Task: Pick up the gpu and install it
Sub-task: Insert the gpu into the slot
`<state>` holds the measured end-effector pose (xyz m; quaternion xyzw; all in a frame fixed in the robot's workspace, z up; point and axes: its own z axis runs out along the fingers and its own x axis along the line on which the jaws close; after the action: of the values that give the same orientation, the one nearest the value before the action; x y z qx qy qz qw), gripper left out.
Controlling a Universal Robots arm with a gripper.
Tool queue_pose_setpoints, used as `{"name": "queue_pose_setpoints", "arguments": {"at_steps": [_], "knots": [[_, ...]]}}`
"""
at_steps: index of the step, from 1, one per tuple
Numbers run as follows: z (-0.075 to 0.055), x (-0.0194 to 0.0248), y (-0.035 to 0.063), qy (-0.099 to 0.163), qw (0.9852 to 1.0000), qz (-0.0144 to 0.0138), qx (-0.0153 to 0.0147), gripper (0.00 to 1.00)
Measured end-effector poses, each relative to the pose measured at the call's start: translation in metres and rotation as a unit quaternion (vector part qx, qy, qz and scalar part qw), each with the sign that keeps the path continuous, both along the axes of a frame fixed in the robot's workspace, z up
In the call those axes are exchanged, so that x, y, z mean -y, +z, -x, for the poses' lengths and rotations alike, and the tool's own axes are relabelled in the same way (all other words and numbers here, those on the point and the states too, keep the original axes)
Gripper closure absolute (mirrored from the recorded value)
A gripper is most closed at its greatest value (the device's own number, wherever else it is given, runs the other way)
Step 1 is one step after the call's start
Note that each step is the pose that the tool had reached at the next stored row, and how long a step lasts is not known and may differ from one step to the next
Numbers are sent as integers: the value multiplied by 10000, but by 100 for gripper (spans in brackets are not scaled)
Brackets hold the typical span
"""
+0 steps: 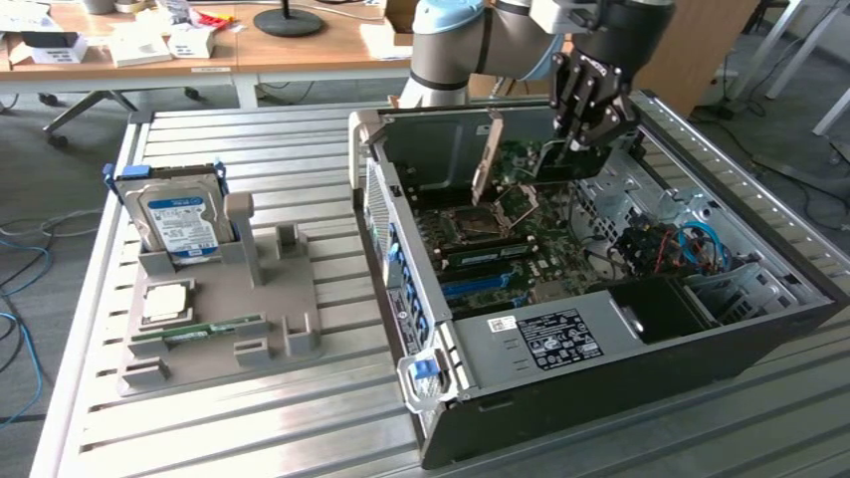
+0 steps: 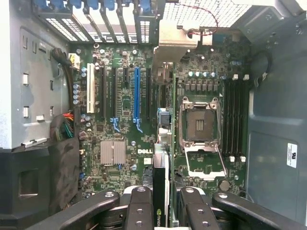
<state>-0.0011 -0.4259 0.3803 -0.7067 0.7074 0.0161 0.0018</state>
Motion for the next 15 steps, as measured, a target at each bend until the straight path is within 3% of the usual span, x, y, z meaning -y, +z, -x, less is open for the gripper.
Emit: {"name": "queue_pose_setpoints", "arguments": {"at_steps": [6,15], "knots": [[-1,77,0,0,10000,-11,-23,73],[0,121,-46,0,10000,-48,-24,73]]}}
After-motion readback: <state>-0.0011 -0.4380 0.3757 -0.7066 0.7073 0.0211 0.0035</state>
